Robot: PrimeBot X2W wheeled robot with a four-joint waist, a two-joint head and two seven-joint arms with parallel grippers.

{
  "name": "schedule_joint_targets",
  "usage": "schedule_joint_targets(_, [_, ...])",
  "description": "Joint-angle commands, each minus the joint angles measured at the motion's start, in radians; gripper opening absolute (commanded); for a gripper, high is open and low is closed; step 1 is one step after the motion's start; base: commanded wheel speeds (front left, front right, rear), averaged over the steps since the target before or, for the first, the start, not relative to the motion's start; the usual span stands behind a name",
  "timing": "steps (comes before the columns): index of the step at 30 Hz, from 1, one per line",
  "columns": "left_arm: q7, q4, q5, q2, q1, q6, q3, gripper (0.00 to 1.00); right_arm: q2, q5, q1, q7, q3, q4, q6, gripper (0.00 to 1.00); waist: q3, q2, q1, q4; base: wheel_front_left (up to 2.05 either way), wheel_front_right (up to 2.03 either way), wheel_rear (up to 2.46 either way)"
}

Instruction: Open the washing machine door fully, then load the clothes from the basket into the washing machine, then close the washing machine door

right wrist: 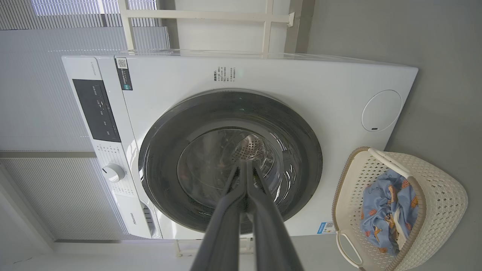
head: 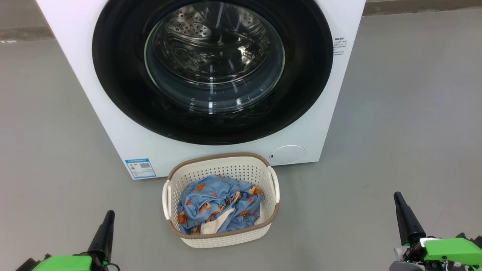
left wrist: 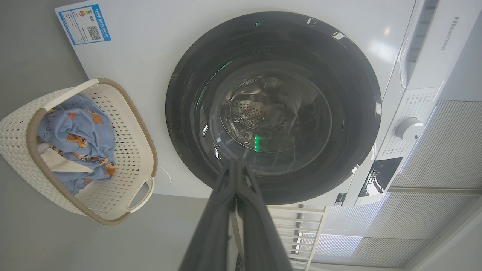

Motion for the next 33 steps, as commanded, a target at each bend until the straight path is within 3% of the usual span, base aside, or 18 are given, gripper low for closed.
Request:
schedule_joint_targets(1, [0.006,-0.020,-0.008,0.019,-0.041,-0.007,0.035,0.00,-0.005,0.004,-0.040,0.007,0.023,-0.025,0.002,0.00,0.000,0.0000,0.0000,0.000,0.00,0.00,0.00])
schedule_joint_targets(33, [0.006,-0.020,-0.008,0.019,-0.041,-0.007,0.035,0.00,-0.005,0.004,-0.040,0.007,0.023,-0.025,0.002,0.00,0.000,0.0000,0.0000,0.000,0.00,0.00,0.00])
